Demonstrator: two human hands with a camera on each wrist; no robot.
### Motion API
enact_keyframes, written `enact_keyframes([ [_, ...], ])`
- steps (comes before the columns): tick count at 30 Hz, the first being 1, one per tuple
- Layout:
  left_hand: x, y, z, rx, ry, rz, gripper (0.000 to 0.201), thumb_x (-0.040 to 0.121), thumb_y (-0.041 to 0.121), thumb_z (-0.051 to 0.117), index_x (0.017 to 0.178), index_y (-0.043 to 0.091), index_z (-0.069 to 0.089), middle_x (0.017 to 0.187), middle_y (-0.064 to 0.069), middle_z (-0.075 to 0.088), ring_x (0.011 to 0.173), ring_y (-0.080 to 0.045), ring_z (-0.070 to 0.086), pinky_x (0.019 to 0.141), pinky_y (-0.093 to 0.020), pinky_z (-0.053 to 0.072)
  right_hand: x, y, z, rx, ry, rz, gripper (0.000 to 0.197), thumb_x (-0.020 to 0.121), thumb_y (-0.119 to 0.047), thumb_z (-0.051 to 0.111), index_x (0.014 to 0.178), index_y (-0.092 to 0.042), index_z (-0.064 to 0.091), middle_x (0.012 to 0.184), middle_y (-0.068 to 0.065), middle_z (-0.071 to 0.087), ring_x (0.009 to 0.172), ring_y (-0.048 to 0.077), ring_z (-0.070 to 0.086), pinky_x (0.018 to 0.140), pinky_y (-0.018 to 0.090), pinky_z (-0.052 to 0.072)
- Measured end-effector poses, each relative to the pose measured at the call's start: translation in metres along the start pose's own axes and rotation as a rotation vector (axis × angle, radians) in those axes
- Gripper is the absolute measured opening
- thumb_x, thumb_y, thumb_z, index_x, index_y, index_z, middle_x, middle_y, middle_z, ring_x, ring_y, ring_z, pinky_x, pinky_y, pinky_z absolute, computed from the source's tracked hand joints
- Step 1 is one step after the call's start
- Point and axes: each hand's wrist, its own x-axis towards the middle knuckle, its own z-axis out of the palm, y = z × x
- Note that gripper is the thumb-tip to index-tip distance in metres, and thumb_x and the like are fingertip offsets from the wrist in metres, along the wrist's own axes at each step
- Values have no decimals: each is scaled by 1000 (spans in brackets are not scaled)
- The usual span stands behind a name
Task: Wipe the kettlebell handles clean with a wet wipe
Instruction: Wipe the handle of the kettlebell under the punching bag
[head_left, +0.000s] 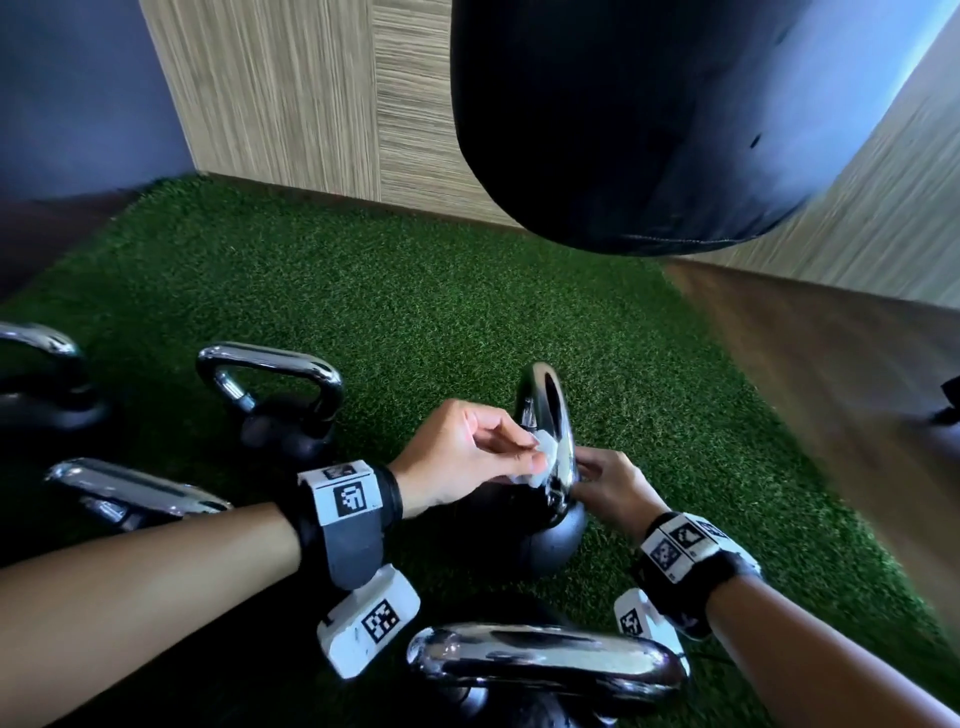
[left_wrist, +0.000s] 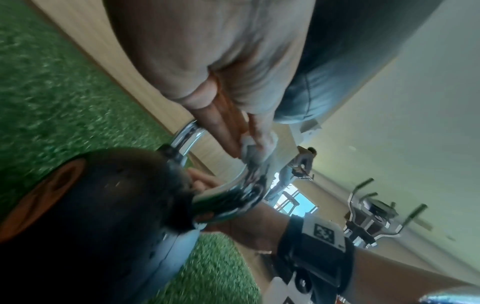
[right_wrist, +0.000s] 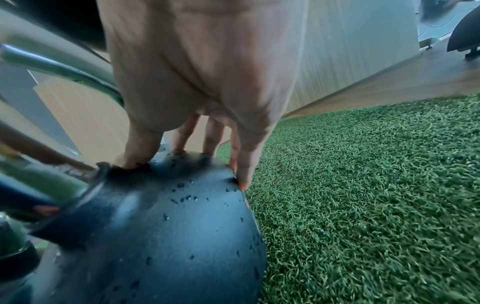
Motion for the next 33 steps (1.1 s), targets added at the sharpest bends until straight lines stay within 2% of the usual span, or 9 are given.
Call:
enact_keyframes([
  [6,-16,-23,8,88,-135,6,13,73,14,93,80,16,82,77,6,79,69,1,68,69,-14,51,2,4,2,12,16,59,66,52,-46,85,116,-31,76,108,-7,79,103,13,74,100,45,56],
  [10,-19,-20,8,263,-67,175,13,73,26,93,83,21,84,79,19,78,74,8,70,72,-15,49,3,7,3,21,19,69,82,43,-59,91,119,-34,75,109,-6,78,105,15,74,99,47,56],
  [15,-21,-27,10,336,-108,220,8,81,24,87,87,20,83,86,16,79,80,6,71,77,-14,49,2,10,4,-27,56,69,69,50,-58,86,116,-40,75,108,-10,78,104,13,73,99,46,56],
  [19,-14,-35,9,478,-194,275,9,85,19,81,94,18,81,97,11,80,90,13,66,86,-8,46,5,26,2,-20,55,49,80,44,-78,83,115,-43,74,111,-10,78,104,13,74,95,46,58],
  [21,-9,-36,7,425,-194,189,13,82,22,85,95,18,82,97,12,80,93,8,70,92,-14,51,-4,3,3,-61,31,62,65,59,-62,87,117,-37,74,111,-9,78,103,13,74,95,42,58],
  [24,-3,-38,-1,239,-75,-2,19,77,25,90,91,16,82,86,7,80,83,-6,76,85,-24,58,-13,-27,-6,-28,57,64,33,84,-11,79,116,-13,74,105,1,78,94,17,74,81,24,59],
  [28,9,-13,-18,-47,80,-231,24,77,21,89,95,8,79,89,-3,81,77,-12,75,80,-29,62,-35,-73,-25,-25,273,-25,21,92,3,67,111,-3,72,91,4,69,77,14,66,60,8,53],
  [30,16,8,-23,-175,82,-275,22,78,21,87,95,10,77,92,-5,80,76,-9,71,80,-27,59,-46,-99,-31,10,271,-135,21,90,7,68,110,3,72,86,9,68,65,-1,63,54,6,48],
  [33,24,35,-24,-366,18,-288,26,69,28,85,90,16,76,97,-4,80,88,-14,72,83,-27,61,-53,-133,-29,6,216,-312,38,81,11,75,118,5,68,83,7,68,58,-1,60,53,7,47],
])
